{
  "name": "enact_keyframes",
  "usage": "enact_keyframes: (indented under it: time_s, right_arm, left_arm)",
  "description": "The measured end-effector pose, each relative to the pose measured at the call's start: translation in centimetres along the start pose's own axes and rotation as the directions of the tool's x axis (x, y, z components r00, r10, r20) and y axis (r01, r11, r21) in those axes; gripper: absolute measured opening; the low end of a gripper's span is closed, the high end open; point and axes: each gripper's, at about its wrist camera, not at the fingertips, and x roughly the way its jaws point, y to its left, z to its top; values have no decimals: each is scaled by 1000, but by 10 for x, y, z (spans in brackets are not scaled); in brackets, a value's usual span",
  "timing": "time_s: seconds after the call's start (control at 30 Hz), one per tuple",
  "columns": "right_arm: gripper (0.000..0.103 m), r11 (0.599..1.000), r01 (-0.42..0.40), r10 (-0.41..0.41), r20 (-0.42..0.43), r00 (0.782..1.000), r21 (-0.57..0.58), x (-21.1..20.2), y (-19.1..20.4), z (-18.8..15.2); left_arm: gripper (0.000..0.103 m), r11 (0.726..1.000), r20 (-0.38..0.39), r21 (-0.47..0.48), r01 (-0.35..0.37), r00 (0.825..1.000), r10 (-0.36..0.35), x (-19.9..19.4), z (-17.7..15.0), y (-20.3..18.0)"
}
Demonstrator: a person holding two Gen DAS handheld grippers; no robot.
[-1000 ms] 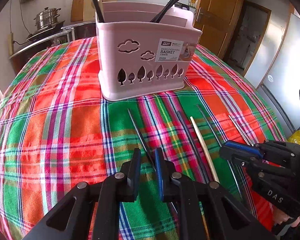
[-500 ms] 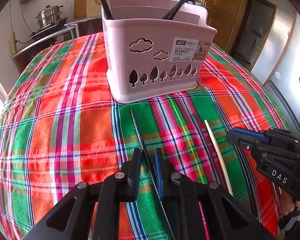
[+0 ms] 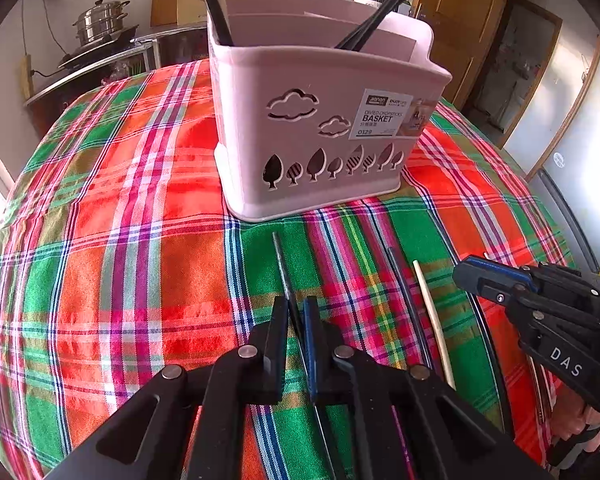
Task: Organize utensils
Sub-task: 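Grasp a black chopstick with the left tool while the right tool grasps another, then lift both black chopsticks and carry them over the pink basket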
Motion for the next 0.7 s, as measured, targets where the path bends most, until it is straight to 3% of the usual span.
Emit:
enact_keyframes:
  time_s: [0.27,0.7]
  right_arm:
    - [5,998,-59,61,118,991,-24,-50,11,15]
    - [5,996,-49,70,299,952,-75,-125,22,37]
  left_arm:
    - [5,999,125,13,36,992,-37,-60,12,-3]
    - [5,998,312,35,61,948,-69,-151,35,-5]
